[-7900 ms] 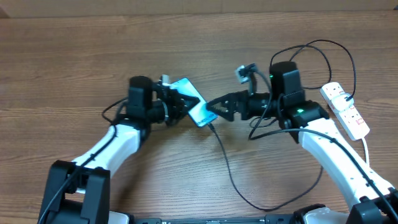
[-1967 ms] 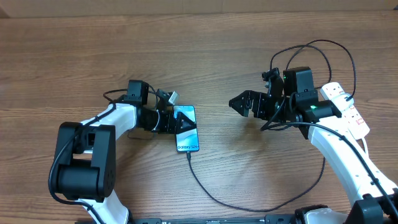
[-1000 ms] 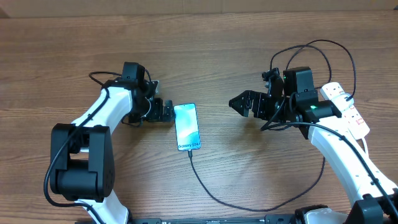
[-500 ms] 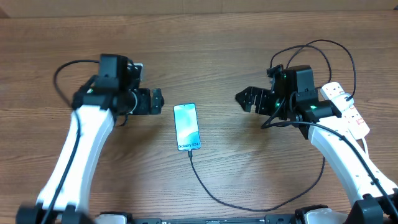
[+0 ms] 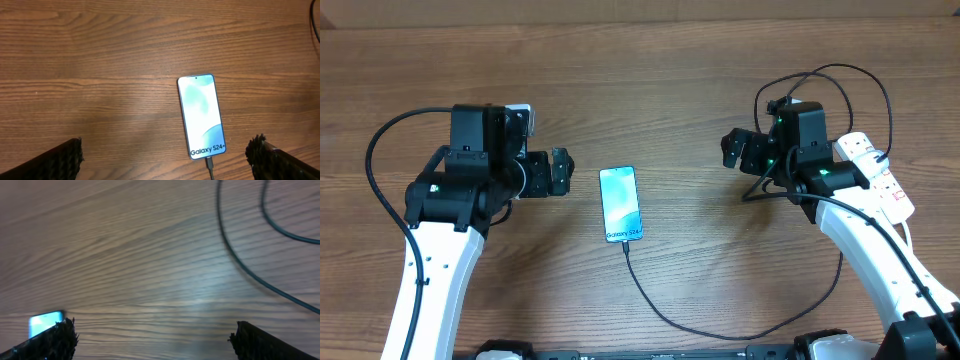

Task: Plug charger to phone and switch on socket
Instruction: 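Lift the left gripper away from the phone toward the lower left, then move the right gripper over the white power strip's switch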

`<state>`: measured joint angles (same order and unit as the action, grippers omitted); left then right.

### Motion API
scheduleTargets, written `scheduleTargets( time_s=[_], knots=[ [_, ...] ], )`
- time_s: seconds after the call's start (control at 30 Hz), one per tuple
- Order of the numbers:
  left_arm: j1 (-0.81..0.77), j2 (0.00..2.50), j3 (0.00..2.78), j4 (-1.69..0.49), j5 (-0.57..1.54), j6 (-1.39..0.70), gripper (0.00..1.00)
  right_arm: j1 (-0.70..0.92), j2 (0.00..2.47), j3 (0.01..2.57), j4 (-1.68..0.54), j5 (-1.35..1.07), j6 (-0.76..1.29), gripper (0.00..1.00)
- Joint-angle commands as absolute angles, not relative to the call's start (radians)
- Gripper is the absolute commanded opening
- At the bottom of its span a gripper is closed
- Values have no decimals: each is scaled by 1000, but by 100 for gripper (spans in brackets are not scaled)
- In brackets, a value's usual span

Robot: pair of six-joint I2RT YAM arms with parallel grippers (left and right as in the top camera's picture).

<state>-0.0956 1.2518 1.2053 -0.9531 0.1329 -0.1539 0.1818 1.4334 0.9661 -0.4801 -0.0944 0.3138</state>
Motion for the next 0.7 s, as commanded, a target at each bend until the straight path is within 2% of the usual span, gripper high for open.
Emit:
scheduleTargets(
  time_s=[0.0,0.07,0.27,0.3,0.37,0.47,0.5,0.57,0.63,0.67],
  knots=[
    [-92,1181,1221,-956,119,-184,100,175,1423,988,-480,-260,315,100],
    [-92,1109,1221,-955,108,-184,99,175,1423,988,-480,-333,315,100],
    [-92,870,1221,-1029,-24,-188,99,175,1423,988,-461,-347,315,100],
    [-92,838,1220,-1042,-36,-189,99,175,1423,988,-457,-344,313,97],
    [-92,784,1220,-1061,-52,-191,100,175,1423,988,-448,-304,311,70],
    [-92,714,1220,-1089,-86,-207,99,160,1423,990,-461,-134,351,46],
    [-92,693,1220,-1098,-97,-207,99,151,1422,991,-476,-59,392,33],
    [-92,663,1220,-1122,-125,-207,99,121,1421,999,-522,69,459,16],
    [-92,645,1220,-1144,-152,-211,100,76,1420,1020,-580,118,467,4],
    [-92,639,1220,-1155,-167,-220,100,51,1420,1035,-608,123,467,4]
  ],
)
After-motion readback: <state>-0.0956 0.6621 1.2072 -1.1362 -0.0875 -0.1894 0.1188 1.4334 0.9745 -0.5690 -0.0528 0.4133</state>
